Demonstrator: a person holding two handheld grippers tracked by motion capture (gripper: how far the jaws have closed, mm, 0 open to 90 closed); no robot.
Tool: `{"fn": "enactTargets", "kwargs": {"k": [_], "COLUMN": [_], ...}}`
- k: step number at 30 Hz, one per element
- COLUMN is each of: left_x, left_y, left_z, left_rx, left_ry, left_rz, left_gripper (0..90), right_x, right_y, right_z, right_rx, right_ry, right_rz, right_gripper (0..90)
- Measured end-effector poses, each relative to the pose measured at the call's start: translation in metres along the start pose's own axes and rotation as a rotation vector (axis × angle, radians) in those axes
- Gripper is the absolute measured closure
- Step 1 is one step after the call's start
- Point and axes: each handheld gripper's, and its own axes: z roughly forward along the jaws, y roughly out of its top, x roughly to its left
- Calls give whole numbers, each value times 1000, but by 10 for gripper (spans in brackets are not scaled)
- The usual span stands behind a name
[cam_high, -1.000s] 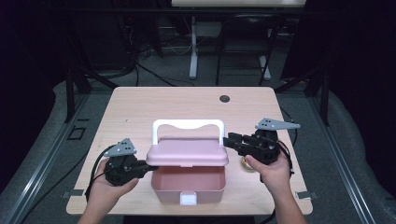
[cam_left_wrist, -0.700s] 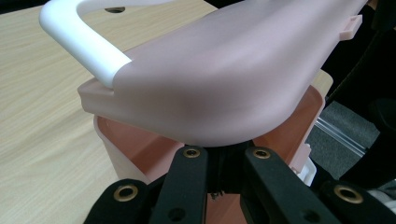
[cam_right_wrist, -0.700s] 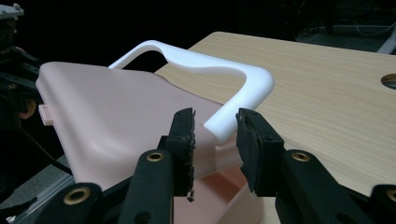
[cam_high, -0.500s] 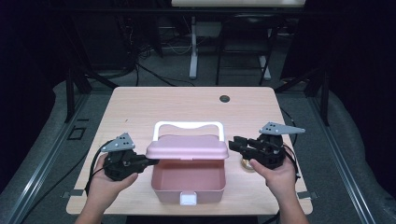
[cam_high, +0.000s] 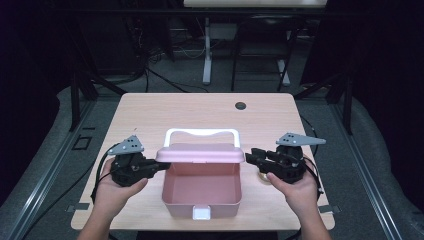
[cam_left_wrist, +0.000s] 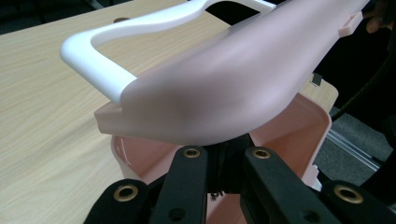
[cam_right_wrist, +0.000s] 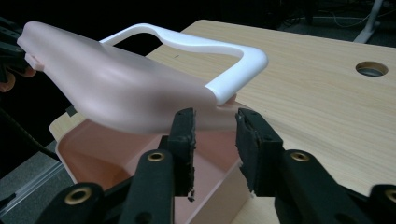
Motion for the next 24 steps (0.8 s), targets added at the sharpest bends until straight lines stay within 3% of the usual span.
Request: {"fn": "enactTargets", "kwargs": {"k": [3,8,10,14,24], "left_x": [2,5,7,9,12], "left_y": [4,14,16,21,31], "left_z": [0,2,2,2,3], "left_rx": [2,-1,-3,-2,-18], "left_ry": [8,19,24,34,44], "left_rz": [3,9,5,5,9], "left_gripper": [897,897,897,898,898], "right_x": [-2,0,3,8,18], "right_y": [-7,-23,-30,-35,-51], "right_z": [-2,1,6,10,29], "right_rx": [-9,4,22,51,133], "right_ry": [1,5,24,27,74], "right_rz": [11,-12,-55,-95,-94], "right_gripper": [737,790,809,840,900]}}
